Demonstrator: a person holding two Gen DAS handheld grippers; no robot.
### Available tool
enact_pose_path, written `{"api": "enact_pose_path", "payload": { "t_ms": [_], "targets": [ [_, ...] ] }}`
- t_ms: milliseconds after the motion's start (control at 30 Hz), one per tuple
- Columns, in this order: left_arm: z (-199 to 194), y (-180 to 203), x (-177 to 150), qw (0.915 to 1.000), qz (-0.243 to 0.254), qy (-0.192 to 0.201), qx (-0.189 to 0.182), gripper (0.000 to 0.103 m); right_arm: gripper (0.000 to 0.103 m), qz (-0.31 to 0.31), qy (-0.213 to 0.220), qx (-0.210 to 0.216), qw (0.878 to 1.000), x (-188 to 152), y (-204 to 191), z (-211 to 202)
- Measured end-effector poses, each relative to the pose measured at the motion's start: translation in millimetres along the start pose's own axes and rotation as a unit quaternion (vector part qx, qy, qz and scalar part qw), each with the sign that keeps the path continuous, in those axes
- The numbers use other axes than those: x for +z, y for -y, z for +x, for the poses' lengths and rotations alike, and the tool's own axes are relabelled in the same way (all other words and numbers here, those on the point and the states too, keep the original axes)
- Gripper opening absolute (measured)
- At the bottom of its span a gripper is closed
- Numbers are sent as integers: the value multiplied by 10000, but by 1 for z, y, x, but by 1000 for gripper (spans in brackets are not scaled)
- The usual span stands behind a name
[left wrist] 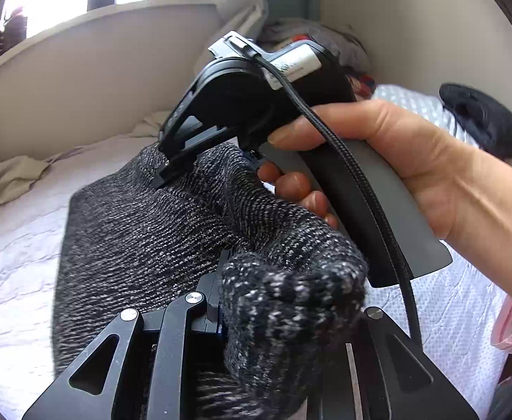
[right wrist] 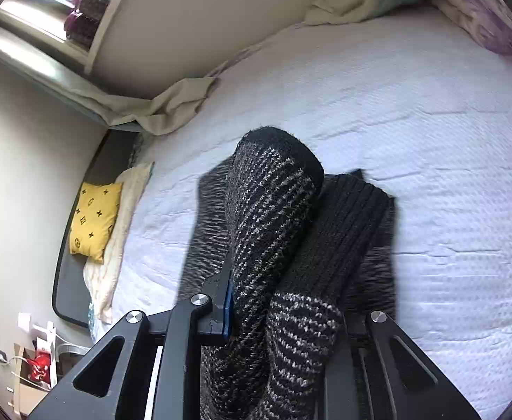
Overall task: Fold large clothes
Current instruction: 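Lift the jacket edge with the left tool and fold it over the bundle, then open the left tool to release the folded jacket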
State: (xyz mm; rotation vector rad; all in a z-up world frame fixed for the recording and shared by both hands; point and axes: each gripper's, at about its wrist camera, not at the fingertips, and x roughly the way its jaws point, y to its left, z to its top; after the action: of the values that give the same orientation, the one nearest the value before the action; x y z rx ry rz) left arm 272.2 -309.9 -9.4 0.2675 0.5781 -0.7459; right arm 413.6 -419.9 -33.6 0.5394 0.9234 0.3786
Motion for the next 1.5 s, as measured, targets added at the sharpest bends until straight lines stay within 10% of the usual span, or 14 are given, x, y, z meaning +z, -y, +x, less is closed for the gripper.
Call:
{"api": "enact_pose_path", "payload": {
  "t_ms": [533, 800, 1033, 1200, 1367, 1500],
  "targets": [
    [55, 25, -13, 9986, 299, -422, 109, 38, 12, -376, -59, -371, 9986, -5, 50, 40],
    [2, -11, -21, 9929, -596, -759, -702, 53, 13, -428, 161, -305, 9985, -14, 67, 33],
    [-73, -67, -29, 9930, -1030, -442, -371, 63, 26, -157, 260, -574, 9979, -16, 67, 26],
    [-111, -120, -50, 9919, -1150, -463, 263, 66, 61, -191, 340, -1525, 9875, -17, 59, 1],
    [-137, -168, -64, 9856, -1496, -480, 627, 66, 61, -410, 533, -2910, 9544, -26, 49, -44],
    [-147, -179, -62, 9850, -1510, -422, 714, 67, 56, -640, 935, -2798, 9533, -53, 14, -83]
  ]
}}
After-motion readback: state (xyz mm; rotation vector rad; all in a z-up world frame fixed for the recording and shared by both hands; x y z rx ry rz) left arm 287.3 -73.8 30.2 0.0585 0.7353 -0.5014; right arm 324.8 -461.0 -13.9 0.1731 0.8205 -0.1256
